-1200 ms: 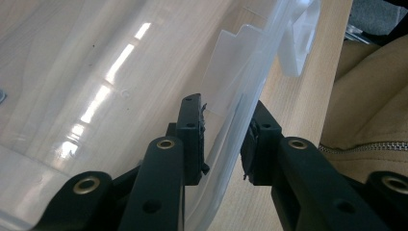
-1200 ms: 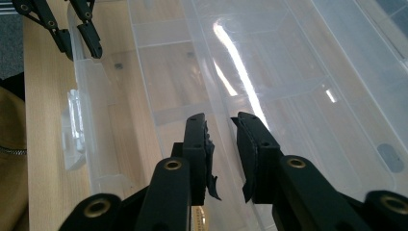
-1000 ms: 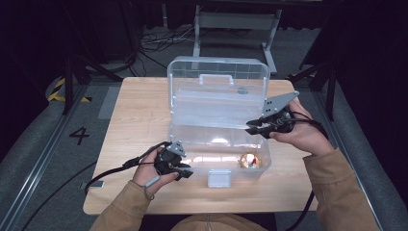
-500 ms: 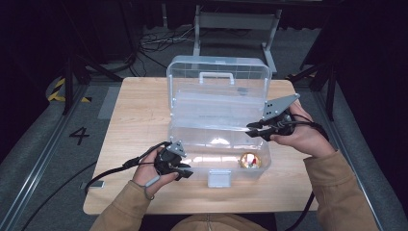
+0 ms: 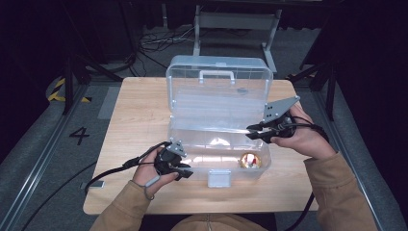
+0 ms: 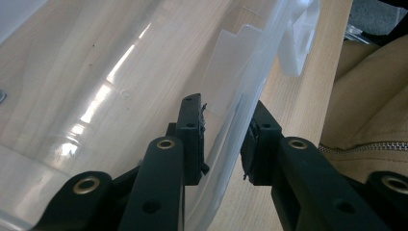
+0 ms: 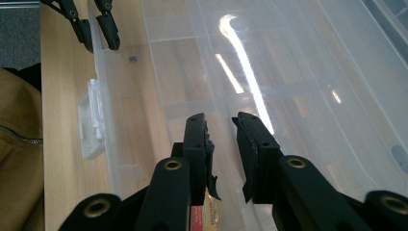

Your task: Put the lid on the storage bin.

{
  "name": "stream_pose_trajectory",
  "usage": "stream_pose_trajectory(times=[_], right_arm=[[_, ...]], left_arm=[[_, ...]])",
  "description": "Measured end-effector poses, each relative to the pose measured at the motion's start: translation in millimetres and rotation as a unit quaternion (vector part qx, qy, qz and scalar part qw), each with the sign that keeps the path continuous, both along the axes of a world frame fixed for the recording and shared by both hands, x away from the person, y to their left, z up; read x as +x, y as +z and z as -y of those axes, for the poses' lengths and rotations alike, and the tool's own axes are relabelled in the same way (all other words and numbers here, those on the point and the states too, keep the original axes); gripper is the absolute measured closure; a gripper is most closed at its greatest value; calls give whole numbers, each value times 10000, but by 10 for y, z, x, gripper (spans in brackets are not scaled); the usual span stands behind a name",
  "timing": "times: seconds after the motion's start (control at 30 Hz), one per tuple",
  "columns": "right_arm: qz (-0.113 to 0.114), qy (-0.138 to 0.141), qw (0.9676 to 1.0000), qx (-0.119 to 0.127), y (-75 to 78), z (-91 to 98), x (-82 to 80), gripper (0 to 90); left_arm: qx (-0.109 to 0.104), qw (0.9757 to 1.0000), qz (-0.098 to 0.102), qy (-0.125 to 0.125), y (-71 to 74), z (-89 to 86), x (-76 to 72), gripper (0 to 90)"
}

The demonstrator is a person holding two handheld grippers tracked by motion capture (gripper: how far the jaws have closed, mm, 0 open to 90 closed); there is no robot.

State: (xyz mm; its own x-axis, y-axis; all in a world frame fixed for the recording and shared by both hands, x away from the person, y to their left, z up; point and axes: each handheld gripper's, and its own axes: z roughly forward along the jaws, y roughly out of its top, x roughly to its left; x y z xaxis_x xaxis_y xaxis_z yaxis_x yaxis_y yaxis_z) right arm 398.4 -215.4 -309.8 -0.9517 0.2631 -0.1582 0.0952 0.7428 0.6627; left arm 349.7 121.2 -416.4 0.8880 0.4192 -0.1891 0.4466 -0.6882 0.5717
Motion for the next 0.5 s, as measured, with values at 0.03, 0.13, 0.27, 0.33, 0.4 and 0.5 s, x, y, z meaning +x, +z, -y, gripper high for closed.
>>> stream_pose_trajectory(times=[0.03,0.13,0.27,0.33,0.4,0.5], right_arm=[[0,13,10000,-6,-1,2,-3,749],[-9,18,10000,-14,-4,2,-10,749],[-10,52,10000,-28,-8,0,-18,749],[-28,43,10000,-36,-10,-2,-28,749],[-26,70,10000,-55,-13,-3,-33,749],[-28,94,9999,-71,-17,-4,-44,750]], left_arm=[[2,10000,2,-6,0,0,1,727],[3,10000,3,-8,0,-1,1,727],[2,10000,1,-8,0,-1,1,727],[-1,10000,1,-6,0,0,1,727],[-1,10000,1,-3,0,0,1,727],[-3,10000,0,-3,0,0,1,727]])
